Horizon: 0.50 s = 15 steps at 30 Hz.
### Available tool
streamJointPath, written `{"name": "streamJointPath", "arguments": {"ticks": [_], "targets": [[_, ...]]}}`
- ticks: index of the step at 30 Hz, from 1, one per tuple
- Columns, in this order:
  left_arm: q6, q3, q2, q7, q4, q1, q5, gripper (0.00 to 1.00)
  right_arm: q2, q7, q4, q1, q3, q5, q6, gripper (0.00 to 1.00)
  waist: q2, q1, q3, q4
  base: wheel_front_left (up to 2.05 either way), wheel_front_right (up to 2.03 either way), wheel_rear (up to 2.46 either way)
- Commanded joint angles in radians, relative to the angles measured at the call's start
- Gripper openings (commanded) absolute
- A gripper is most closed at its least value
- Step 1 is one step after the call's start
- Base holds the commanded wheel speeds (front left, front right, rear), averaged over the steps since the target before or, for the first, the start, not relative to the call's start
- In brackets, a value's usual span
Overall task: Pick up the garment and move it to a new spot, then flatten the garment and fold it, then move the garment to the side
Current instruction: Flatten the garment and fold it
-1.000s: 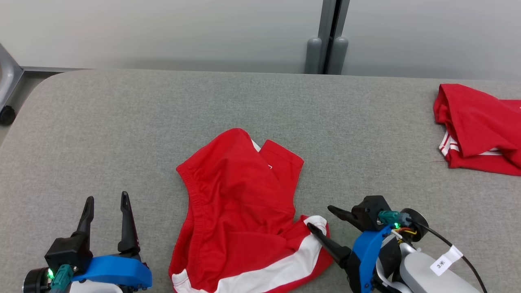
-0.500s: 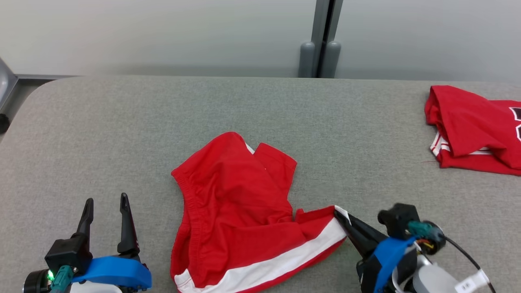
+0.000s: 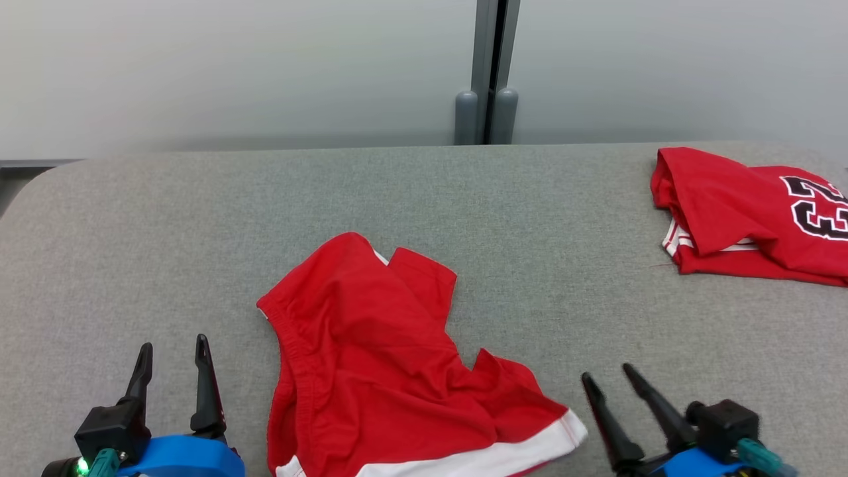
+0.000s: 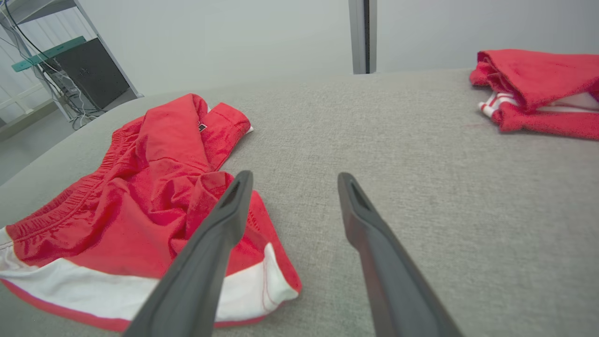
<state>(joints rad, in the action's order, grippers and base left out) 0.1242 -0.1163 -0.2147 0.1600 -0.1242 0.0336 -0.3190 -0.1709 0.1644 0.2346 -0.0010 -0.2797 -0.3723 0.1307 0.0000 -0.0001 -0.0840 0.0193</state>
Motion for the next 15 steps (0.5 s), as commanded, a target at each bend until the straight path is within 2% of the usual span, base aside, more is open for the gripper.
{"name": "streamJointPath", "arguments": {"ticks": [1, 8, 15], "targets": [[0.008, -0.004, -0.007, -0.001, 0.004, 0.013, -0.004, 1.0, 0.01, 0.021, -0.013, 0.021, 0.045, 0.024, 0.0, 1.0, 0.0, 0.0001, 0.012, -0.008, 0.0, 0.0, 0.0], [0.007, -0.014, -0.023, -0.009, 0.008, 0.039, 0.006, 1.0, 0.045, 0.067, -0.078, 0.031, 0.196, 0.122, 0.0, 1.0, 0.0, 0.0001, 0.048, -0.013, 0.0, 0.0, 0.0], [0.003, -0.026, -0.039, 0.015, 0.011, 0.071, 0.02, 1.0, 0.081, 0.084, -0.111, 0.064, 0.249, 0.174, 0.0, 1.0, 0.0, 0.0001, 0.078, -0.003, 0.0, 0.0, 0.0]]}}
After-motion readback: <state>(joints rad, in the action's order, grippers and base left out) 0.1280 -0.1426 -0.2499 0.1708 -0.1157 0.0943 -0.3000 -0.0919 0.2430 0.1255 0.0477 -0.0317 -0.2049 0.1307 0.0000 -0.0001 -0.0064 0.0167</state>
